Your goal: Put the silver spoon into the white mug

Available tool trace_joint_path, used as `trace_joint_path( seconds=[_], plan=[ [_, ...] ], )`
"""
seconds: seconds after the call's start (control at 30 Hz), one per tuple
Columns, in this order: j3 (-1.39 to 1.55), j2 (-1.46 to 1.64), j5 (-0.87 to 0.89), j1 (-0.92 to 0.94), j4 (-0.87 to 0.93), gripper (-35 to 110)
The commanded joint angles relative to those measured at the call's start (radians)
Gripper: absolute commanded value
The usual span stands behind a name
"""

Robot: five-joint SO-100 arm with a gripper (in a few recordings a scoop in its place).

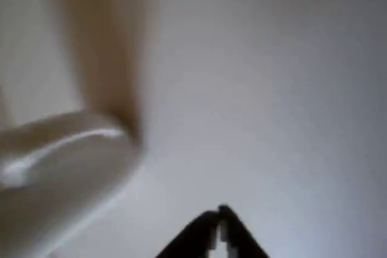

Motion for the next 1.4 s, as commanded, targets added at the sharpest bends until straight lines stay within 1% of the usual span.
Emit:
trace_joint_path(
  seconds=[0.0,1.37],
  plan=[
    [0.163,0.298,-0.020,0.023,0.063,-2],
    [0.160,0.298,-0.021,0.034,0.081,-2]
  ],
)
